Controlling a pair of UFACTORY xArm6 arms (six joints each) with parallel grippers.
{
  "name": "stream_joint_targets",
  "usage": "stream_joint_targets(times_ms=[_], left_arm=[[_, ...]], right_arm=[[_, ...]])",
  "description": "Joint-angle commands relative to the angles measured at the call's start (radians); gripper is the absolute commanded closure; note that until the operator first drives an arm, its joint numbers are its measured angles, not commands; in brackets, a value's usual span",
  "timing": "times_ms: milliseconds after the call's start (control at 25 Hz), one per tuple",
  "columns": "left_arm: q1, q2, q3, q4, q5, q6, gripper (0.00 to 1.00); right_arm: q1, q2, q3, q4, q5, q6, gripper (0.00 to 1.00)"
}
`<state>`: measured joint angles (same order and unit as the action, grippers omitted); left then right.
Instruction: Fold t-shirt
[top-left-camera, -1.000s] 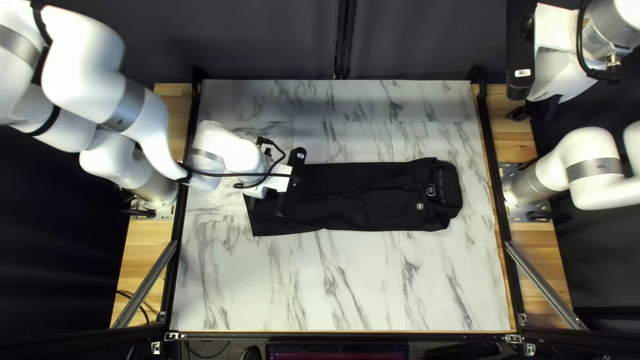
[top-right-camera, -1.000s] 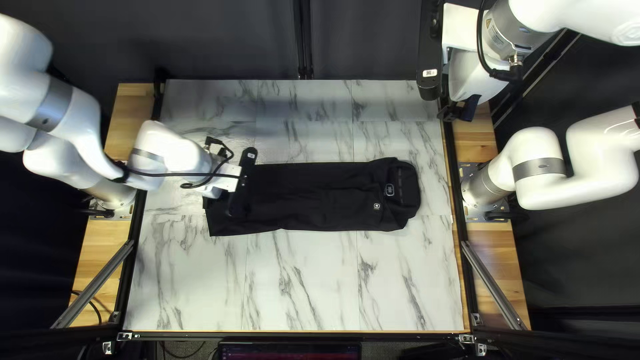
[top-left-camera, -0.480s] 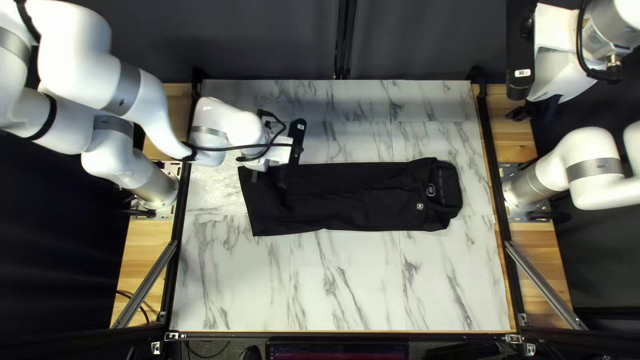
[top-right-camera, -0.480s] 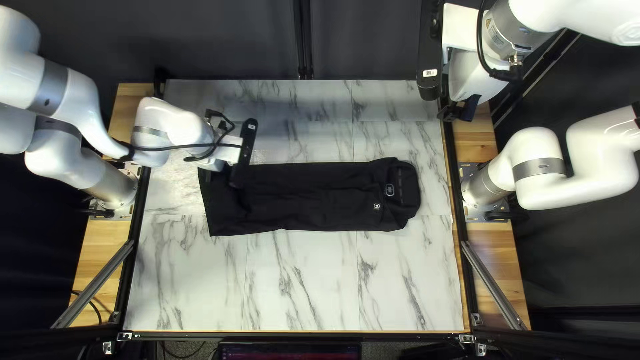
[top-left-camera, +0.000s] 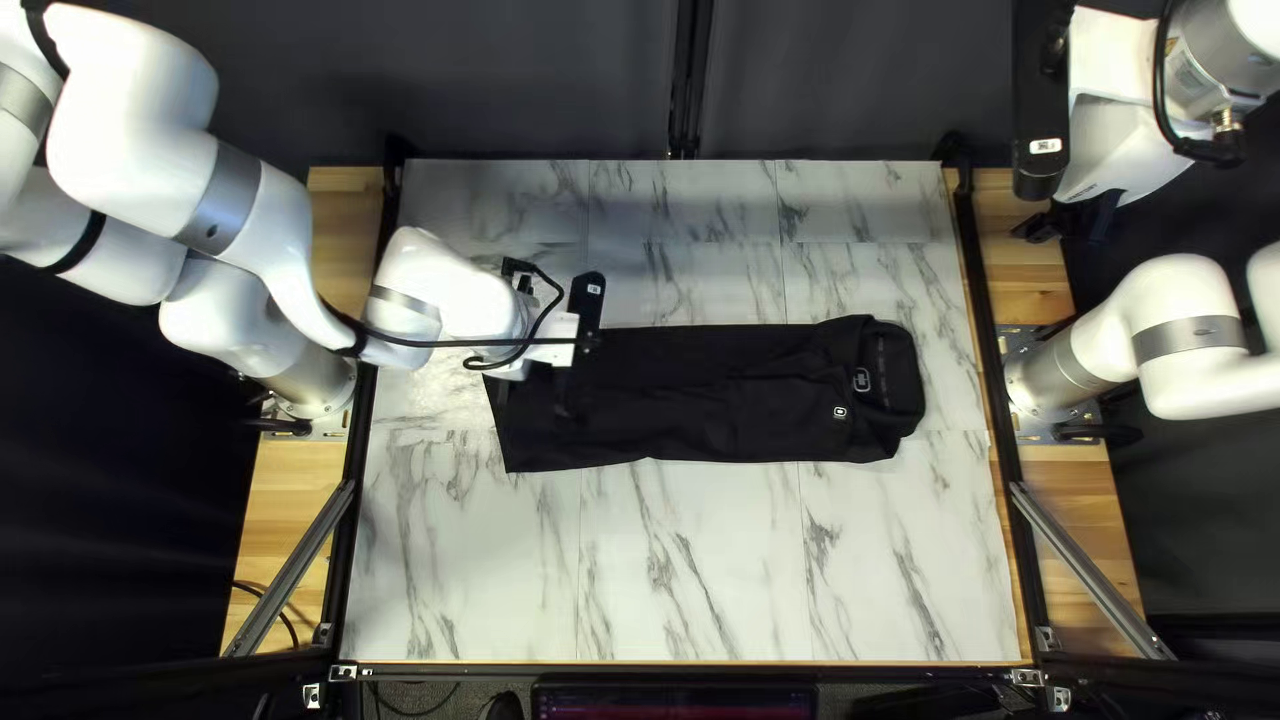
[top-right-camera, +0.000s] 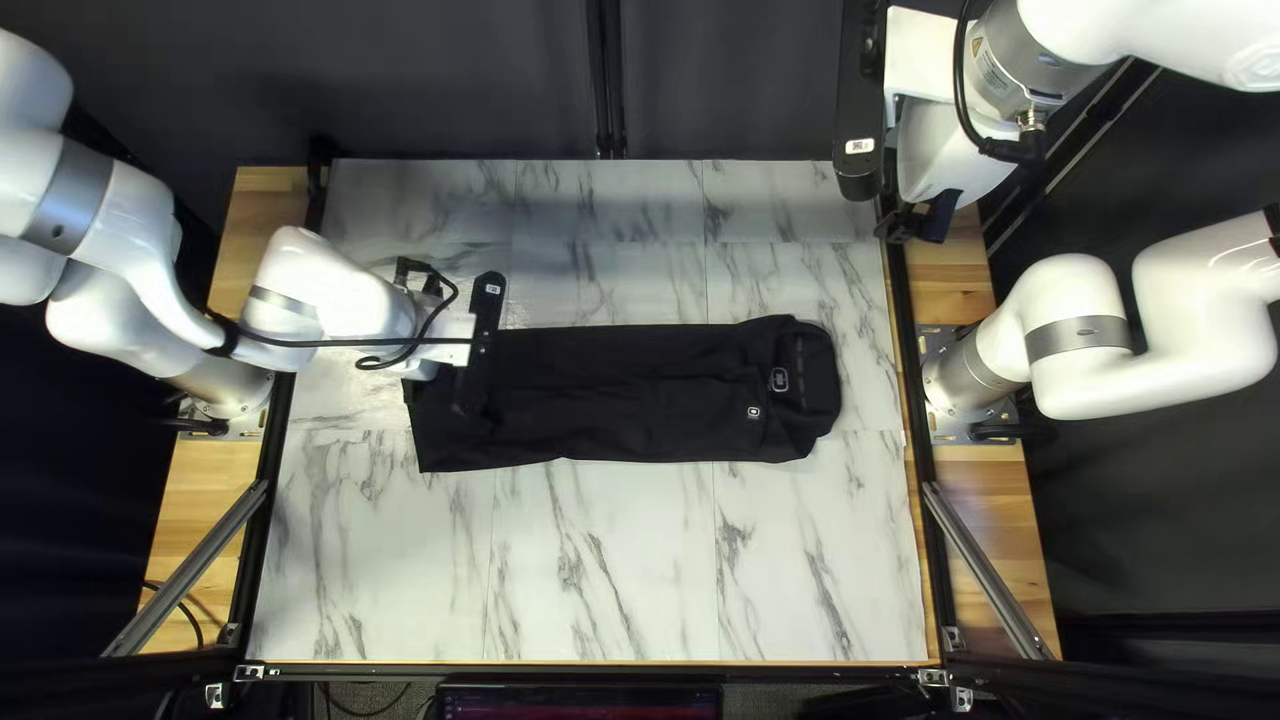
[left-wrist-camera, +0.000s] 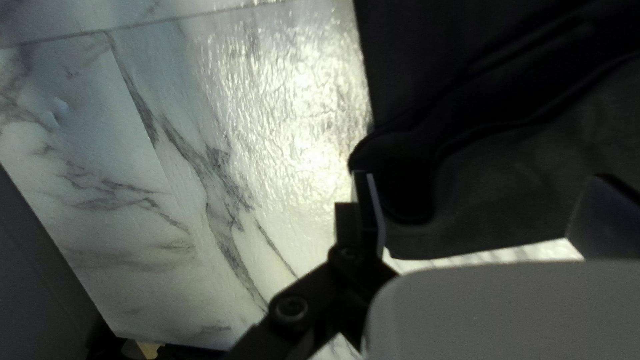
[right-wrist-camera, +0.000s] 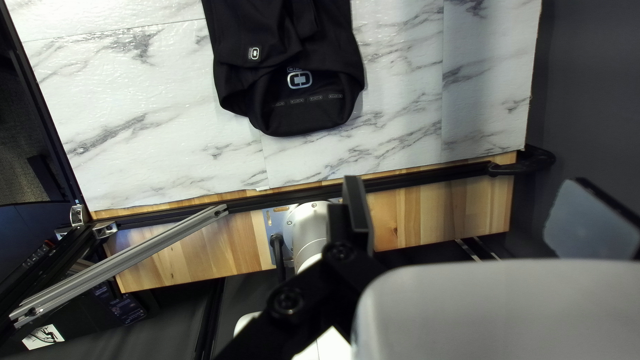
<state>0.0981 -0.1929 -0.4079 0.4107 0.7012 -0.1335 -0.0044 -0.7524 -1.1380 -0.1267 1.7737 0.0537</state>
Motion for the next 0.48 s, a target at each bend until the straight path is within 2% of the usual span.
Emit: stream_joint_targets(times_ms=[40,280,400,480], left_arm=[[0.093,0.035,-0.030,0.035,0.002,0.059,0.00],[0.131,0.042,-0.034,0.030,0.002,0.083,0.00],[0.120,-0.035,0.025,-0.026,-0.002,0.112,0.00],[0.123,-0.155,0.102,-0.136,-0.008,0.215,0.00]], right_arm=[[0.000,0.000,0.000,0.000,0.000,0.000,0.00],[0.000,0.000,0.000,0.000,0.000,0.000,0.00],[0.000,0.000,0.000,0.000,0.000,0.000,0.00],[0.000,0.000,0.000,0.000,0.000,0.000,0.00]])
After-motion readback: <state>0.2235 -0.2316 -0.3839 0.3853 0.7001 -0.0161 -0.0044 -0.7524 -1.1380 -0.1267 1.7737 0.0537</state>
